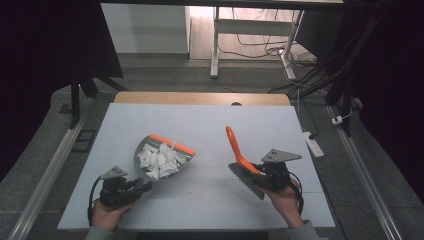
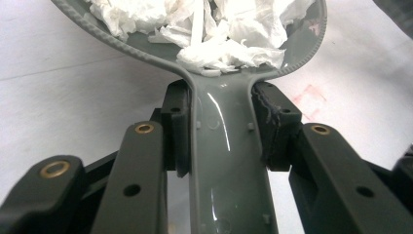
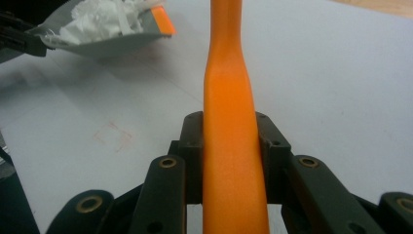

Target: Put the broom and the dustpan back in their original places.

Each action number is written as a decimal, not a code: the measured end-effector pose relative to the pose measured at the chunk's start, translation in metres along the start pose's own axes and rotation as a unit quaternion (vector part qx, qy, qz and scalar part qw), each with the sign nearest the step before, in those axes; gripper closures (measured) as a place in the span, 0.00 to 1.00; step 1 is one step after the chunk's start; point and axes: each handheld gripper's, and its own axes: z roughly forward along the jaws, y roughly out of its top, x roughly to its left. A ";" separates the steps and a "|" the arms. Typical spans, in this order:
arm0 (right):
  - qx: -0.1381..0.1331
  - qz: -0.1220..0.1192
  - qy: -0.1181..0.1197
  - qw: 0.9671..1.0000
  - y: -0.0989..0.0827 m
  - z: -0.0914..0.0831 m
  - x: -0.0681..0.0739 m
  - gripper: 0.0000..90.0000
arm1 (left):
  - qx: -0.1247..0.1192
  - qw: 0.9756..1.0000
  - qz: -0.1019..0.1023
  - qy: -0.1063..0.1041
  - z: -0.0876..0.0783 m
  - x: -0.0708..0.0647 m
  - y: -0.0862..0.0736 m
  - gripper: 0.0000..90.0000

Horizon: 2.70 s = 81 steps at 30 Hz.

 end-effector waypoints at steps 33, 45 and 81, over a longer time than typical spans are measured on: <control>0.074 0.108 -0.006 0.991 -0.035 0.018 -0.047 0.77 | 0.007 0.986 -0.120 0.117 0.022 0.016 -0.010 0.68; 0.115 0.092 -0.036 0.988 -0.041 0.029 -0.062 0.56 | 0.014 0.986 -0.119 0.116 0.024 0.016 -0.010 0.58; 0.060 -0.027 0.009 0.998 -0.034 0.011 -0.032 0.47 | -0.009 0.999 0.040 0.014 -0.011 0.001 -0.004 0.34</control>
